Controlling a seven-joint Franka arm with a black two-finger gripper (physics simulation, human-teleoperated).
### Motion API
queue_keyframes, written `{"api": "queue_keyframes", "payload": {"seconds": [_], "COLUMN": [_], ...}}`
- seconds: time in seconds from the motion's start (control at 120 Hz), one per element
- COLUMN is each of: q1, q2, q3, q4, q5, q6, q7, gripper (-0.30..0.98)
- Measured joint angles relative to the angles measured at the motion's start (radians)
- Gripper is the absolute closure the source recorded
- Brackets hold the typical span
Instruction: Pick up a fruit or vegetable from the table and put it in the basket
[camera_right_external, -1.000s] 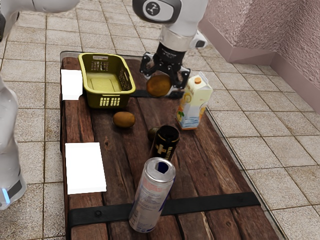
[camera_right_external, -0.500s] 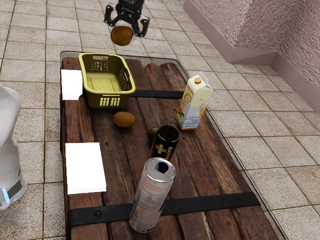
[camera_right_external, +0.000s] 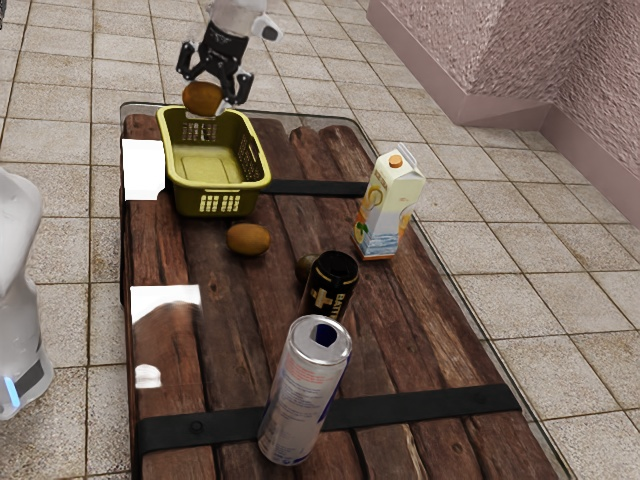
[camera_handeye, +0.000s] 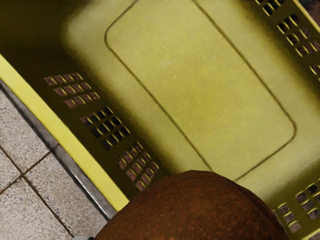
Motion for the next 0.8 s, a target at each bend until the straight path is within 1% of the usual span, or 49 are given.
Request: {"api": "queue_keyframes", "payload": {"seconds": [0.217, 0.475, 0.483, 0.508, 0.533, 0.608, 0.692, 0.8], "q1": [0.0, 0.0, 0.001, 0.001, 0.001, 0.001, 0.001, 0.001], "q2": [0.063, 0.135, 0.136, 0.138, 0.139, 0.141, 0.142, 0.141], "q3": [0.051, 0.062, 0.062, 0.062, 0.063, 0.068, 0.072, 0.073], "q4": [-0.046, -0.05, -0.05, -0.05, -0.05, -0.05, -0.05, -0.05], "q5": [0.009, -0.004, -0.005, -0.01, -0.016, -0.029, -0.037, -0.042], "q6": [0.12, 0.211, 0.213, 0.218, 0.221, 0.229, 0.235, 0.235], "q7": [0.105, 0.198, 0.201, 0.208, 0.215, 0.235, 0.254, 0.275], "gripper": [0.41, 0.41, 0.41, 0.32, 0.26, 0.16, 0.09, 0.04]}}
